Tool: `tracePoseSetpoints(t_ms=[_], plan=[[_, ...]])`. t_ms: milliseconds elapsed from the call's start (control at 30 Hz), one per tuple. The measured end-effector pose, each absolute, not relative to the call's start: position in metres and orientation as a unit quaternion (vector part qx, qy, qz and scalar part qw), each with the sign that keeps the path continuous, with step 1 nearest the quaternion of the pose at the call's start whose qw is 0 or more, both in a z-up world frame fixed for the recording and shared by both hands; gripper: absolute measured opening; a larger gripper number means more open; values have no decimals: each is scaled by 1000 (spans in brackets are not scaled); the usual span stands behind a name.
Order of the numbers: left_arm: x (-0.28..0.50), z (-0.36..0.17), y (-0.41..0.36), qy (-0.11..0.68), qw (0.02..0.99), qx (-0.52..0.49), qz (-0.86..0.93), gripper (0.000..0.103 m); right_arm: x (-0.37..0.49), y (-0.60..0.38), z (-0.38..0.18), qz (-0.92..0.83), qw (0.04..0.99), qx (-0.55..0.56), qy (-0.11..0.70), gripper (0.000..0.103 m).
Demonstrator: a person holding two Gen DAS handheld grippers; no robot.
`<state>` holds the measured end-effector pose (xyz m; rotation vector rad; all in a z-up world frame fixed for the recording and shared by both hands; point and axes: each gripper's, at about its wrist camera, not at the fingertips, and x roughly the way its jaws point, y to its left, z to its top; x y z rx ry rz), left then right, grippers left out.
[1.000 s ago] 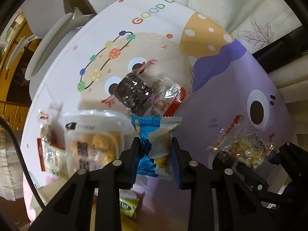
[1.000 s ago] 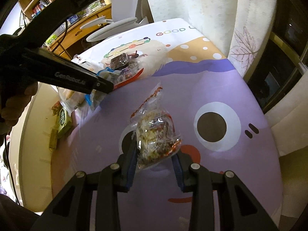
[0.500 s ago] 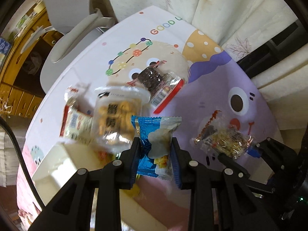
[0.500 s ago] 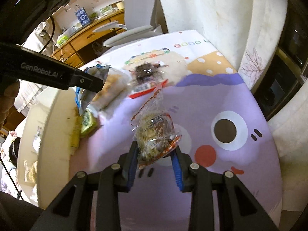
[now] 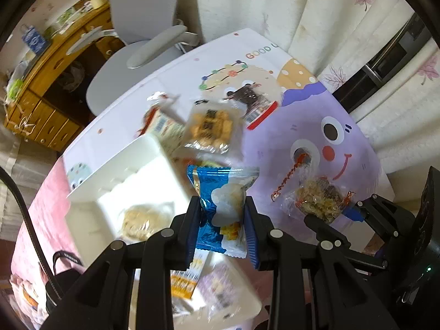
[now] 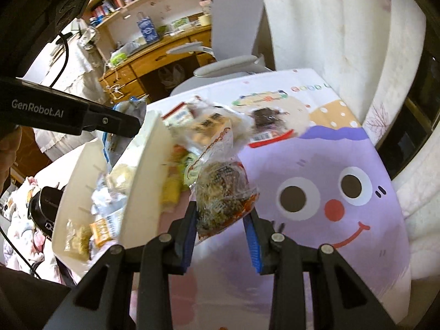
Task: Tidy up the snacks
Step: 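Carry both held packets up and over the white tray, then open both tools to release the packets into the tray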
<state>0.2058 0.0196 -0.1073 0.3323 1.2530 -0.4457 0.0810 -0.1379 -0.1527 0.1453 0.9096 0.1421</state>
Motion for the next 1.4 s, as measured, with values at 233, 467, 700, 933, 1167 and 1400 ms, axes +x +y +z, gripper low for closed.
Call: tracePoseSetpoints(t_ms=[233, 467, 700, 933, 1167, 1400], plan=[[172, -89, 75, 568, 790, 131, -191, 29, 55, -93, -136, 86, 900, 56, 423, 33], [143, -86, 131, 566, 797, 105, -182, 29, 35, -48, -129, 104, 903, 36, 415, 33], [123, -93, 181, 566, 803, 76, -171, 29, 19, -4, -125, 118, 906, 12, 407, 33], [105, -106, 220, 560, 808, 48, -174, 38, 7, 36, -132, 143, 903, -18, 405, 34], [91, -116, 232, 564, 808, 28, -168, 68, -3, 58, -136, 150, 893, -51, 420, 41], [75, -119, 229, 567, 811, 32, -144, 79, -7, 44, -130, 124, 893, -38, 430, 45]])
